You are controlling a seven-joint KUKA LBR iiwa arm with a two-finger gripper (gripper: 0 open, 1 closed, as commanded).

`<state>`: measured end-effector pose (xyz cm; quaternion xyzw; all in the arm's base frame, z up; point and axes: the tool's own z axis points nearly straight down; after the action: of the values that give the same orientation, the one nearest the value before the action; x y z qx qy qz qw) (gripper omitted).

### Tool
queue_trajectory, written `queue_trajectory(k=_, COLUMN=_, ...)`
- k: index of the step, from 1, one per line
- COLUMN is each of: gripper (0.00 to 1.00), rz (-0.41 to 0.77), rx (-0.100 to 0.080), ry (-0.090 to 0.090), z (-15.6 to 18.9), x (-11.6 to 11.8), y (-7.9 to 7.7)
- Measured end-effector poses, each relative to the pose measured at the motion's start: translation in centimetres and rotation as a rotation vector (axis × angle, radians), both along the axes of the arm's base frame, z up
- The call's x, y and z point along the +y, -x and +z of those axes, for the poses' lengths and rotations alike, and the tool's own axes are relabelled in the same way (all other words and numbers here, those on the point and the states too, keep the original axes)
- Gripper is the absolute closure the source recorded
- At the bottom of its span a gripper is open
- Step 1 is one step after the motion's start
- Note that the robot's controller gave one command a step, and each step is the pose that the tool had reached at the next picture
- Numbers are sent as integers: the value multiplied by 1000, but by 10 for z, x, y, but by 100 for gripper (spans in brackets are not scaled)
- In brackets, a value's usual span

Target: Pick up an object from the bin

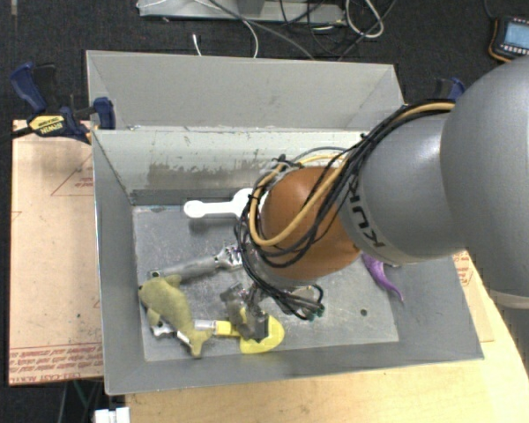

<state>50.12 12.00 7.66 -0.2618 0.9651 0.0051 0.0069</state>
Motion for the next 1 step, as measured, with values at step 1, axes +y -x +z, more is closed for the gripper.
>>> queue_trajectory(k=1, gripper=100, rz=6, rx=3, ry=1, z=1, x=1, y=-2)
